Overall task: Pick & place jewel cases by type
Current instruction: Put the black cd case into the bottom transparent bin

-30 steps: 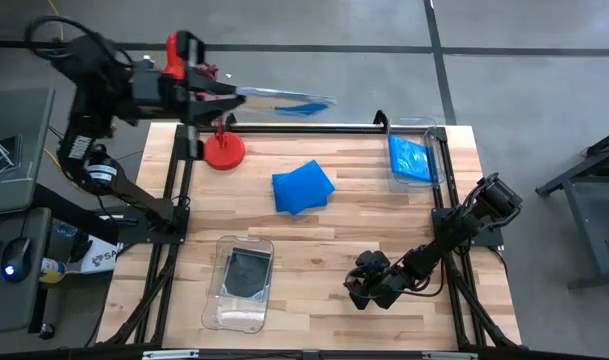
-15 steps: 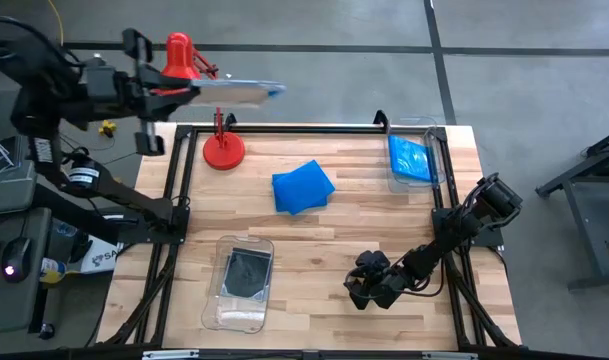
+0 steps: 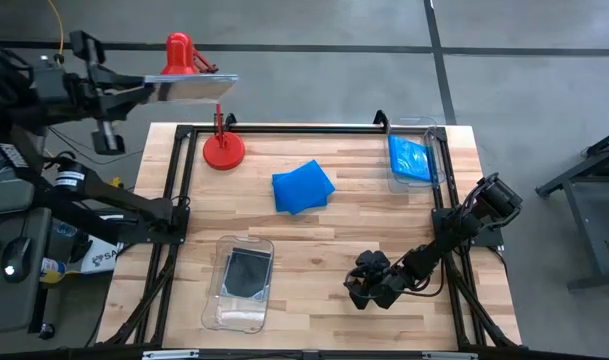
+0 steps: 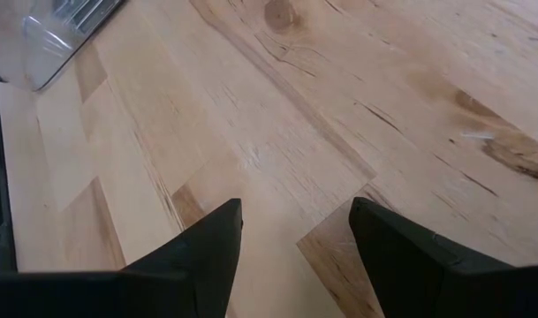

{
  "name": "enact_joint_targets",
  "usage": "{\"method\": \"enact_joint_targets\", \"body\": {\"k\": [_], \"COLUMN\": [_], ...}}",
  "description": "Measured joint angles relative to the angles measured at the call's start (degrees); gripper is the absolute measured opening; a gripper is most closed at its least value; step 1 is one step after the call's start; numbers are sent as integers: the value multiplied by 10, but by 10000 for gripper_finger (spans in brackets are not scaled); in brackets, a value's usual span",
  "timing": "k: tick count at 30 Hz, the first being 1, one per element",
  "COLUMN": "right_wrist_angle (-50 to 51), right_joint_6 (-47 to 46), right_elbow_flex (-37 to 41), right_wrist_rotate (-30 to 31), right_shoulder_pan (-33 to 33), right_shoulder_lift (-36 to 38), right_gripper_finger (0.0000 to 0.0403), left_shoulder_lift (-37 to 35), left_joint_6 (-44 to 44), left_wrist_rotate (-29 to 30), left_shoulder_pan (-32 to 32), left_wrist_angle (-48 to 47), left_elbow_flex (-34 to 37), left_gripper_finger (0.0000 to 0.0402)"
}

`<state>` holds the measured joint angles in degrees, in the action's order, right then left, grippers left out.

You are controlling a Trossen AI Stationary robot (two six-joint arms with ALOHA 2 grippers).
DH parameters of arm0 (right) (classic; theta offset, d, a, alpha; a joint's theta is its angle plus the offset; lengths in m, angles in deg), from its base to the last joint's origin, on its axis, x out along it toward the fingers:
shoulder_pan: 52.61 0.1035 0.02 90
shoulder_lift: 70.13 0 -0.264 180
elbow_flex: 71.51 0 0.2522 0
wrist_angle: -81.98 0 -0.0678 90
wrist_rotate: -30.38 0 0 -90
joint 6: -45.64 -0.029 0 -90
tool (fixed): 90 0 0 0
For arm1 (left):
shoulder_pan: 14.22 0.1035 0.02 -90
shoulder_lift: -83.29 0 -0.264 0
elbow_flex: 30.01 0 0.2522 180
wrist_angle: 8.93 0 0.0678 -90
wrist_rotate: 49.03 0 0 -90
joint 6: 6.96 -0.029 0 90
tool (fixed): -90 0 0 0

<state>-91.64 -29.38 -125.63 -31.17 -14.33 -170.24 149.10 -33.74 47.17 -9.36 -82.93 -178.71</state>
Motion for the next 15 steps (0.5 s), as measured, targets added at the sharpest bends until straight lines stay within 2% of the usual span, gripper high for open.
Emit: {"method": "enact_joint_targets", "body": {"k": [9,15], "right_wrist_angle": [1,5], "right_joint_6": [-24,-71], "right_elbow_flex": [0,0], "right_wrist_rotate": [2,28], "right_shoulder_pan": [0,0], "right_shoulder_lift": [0,0], "right_gripper_finger": [211,211], "left_shoulder_lift": [-47,-59], "left_joint_6": [0,-1], "left_wrist_rotate": [7,-31], "left_shoulder_pan": [0,0], "left_wrist_angle": [-31,-48], "left_elbow_flex": [0,0], "left_gripper_finger": [30,30]}}
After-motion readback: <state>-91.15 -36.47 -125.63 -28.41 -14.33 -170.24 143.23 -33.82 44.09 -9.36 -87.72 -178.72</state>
